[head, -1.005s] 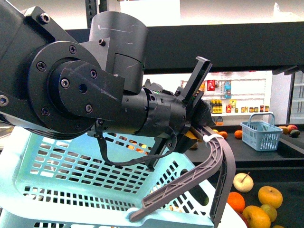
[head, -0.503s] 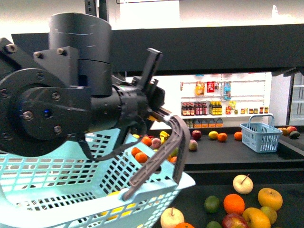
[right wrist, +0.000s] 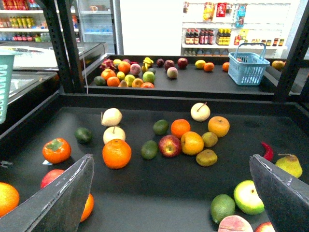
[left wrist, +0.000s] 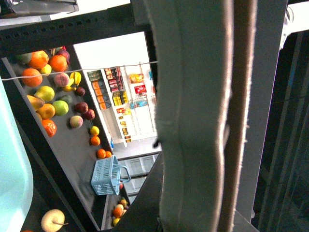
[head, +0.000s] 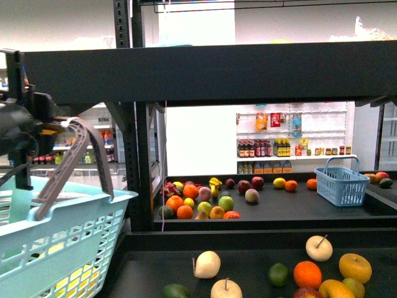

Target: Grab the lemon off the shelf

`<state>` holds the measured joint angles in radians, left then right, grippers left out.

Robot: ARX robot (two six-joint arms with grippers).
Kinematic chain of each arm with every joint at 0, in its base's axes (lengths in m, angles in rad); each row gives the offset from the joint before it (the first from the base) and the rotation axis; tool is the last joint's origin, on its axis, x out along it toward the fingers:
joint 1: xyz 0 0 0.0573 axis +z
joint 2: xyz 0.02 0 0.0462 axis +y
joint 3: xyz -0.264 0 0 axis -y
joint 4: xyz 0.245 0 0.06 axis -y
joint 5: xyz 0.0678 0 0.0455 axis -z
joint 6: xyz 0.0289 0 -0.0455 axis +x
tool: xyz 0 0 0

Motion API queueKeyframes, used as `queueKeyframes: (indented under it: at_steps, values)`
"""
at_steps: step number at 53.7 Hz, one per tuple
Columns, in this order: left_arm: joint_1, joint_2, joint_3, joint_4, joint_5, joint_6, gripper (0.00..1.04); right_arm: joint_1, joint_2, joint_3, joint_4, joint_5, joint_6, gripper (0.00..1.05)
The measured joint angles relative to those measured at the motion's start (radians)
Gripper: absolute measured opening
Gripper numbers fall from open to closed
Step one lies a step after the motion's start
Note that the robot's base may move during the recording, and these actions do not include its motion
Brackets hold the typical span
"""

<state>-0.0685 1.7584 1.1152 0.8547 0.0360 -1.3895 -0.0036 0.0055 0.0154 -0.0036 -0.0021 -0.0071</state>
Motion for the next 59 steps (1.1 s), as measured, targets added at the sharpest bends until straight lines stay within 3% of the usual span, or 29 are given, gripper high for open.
queueKeyframes:
  at_steps: [12,33,49,59]
  values:
    - [0.143,0.006,-0.030,0.153,0.095,-0.069,0.07,0.000,0.000,0.000,0.000,0.000,0.000,0.97]
    - [0.327,0.171,-0.031,0.365,0.130,-0.151,0.07,0.000,0.000,0.000,0.000,0.000,0.000,0.97]
    - [0.366,0.294,-0.040,0.521,0.183,-0.217,0.07,0.000,0.000,0.000,0.000,0.000,0.002,0.97]
    - [0.377,0.304,-0.048,0.540,0.182,-0.252,0.07,0.000,0.000,0.000,0.000,0.000,0.002,0.97]
